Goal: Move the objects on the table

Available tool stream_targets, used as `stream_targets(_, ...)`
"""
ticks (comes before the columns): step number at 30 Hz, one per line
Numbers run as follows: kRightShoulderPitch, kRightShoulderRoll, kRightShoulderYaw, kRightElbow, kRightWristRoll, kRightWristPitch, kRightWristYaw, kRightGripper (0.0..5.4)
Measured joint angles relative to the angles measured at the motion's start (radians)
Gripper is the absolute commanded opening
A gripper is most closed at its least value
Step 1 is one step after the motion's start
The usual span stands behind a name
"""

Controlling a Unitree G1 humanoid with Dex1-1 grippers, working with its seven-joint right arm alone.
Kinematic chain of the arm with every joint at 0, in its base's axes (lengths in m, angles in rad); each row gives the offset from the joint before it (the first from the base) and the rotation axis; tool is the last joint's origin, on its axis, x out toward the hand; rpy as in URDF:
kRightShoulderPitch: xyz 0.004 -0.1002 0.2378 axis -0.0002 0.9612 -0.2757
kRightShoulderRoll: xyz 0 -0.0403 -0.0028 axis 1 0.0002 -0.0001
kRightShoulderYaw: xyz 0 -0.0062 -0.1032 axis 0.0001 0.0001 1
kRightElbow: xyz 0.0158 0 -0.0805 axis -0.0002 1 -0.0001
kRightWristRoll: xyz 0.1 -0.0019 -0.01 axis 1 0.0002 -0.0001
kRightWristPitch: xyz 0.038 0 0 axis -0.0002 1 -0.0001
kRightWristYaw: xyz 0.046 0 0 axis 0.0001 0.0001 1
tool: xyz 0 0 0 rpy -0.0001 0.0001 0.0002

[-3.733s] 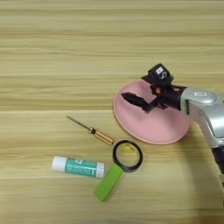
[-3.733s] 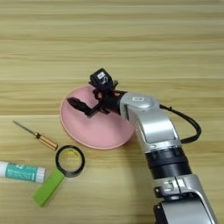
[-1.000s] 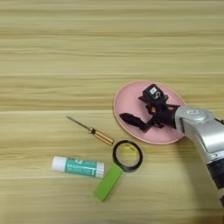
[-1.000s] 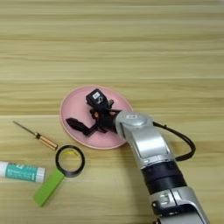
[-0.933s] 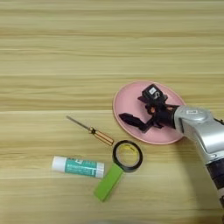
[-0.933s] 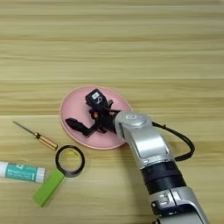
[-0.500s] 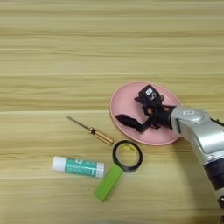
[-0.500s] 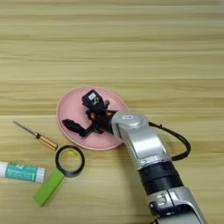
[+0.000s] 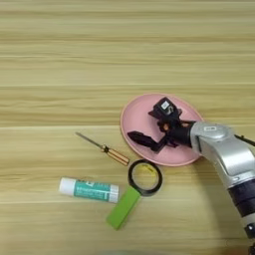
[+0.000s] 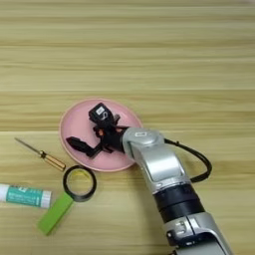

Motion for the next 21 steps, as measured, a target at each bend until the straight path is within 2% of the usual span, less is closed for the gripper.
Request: stream_targets(21, -0.015, 0.039, 0.043, 0.009, -0.006, -0.015, -0.001, 5.38)
